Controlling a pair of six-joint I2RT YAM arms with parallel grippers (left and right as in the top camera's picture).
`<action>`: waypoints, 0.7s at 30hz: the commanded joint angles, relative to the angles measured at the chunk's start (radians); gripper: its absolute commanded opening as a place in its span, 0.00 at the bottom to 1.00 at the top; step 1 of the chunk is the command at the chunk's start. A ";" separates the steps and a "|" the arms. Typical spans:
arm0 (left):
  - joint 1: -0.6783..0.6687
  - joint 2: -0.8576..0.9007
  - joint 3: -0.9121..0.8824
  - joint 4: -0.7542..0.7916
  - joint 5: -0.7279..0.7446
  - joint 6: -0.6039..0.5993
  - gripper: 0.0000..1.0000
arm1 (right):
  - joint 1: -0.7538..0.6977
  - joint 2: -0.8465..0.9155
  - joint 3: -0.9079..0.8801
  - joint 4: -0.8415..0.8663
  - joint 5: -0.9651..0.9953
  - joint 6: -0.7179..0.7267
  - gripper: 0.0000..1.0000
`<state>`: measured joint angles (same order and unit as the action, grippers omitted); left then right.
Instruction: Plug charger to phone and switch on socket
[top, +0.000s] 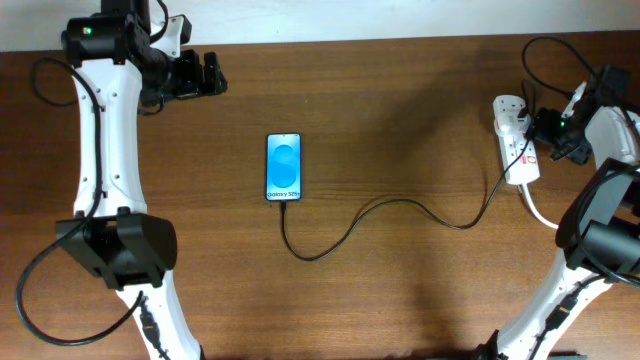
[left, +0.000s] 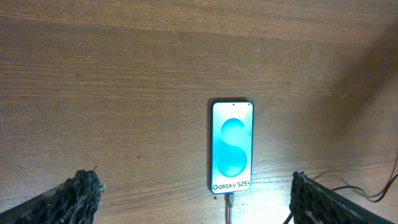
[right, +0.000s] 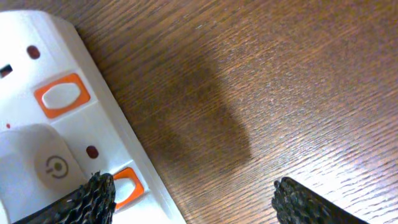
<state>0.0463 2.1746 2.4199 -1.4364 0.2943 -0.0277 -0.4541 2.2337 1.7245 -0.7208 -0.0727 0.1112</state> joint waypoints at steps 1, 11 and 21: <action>0.002 -0.015 0.012 -0.001 -0.007 -0.002 0.99 | 0.116 0.053 -0.053 0.004 -0.232 0.092 0.85; 0.002 -0.015 0.012 -0.001 -0.006 -0.003 1.00 | 0.134 0.053 -0.053 -0.056 -0.283 0.120 0.85; 0.002 -0.015 0.012 -0.001 -0.007 -0.002 0.99 | 0.146 0.053 -0.062 -0.095 -0.259 0.135 0.85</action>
<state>0.0463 2.1746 2.4199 -1.4368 0.2943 -0.0280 -0.4088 2.2185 1.7012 -0.8394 -0.1783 0.2276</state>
